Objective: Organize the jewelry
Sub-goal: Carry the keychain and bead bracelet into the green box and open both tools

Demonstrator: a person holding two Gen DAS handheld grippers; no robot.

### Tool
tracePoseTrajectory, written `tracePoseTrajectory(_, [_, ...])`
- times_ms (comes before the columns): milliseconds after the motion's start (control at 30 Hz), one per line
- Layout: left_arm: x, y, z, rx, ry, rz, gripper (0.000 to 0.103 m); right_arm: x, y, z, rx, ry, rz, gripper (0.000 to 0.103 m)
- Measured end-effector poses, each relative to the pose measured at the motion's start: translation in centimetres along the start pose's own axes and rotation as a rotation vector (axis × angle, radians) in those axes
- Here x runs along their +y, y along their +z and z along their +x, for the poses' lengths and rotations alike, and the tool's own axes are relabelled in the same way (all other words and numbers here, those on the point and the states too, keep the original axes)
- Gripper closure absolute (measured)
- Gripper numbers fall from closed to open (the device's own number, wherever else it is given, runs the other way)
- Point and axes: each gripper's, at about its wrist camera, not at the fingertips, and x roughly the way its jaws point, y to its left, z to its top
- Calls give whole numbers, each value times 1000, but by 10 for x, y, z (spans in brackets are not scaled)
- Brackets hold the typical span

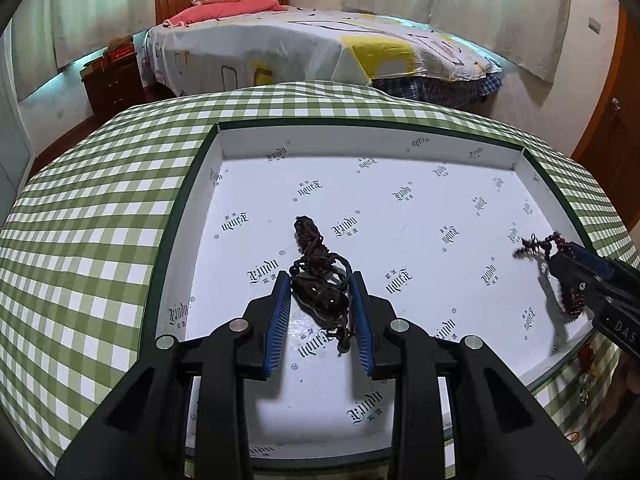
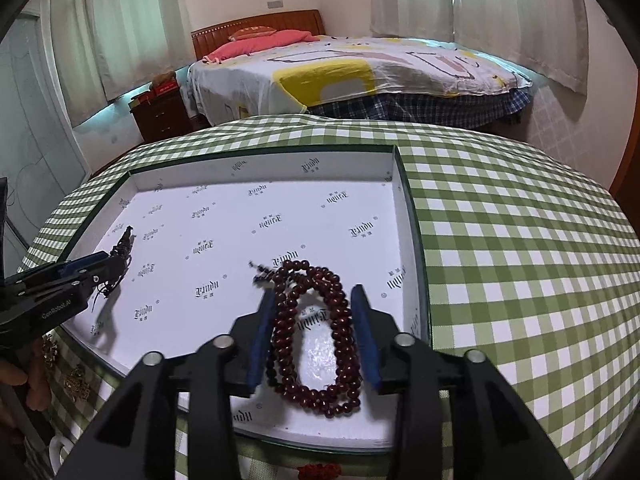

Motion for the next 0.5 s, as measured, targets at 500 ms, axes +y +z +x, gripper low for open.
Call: tracePoseTrajectory(500, [4, -1, -27, -59, -31, -27, 42, 5, 0, -29, -74, 21, 1, 51])
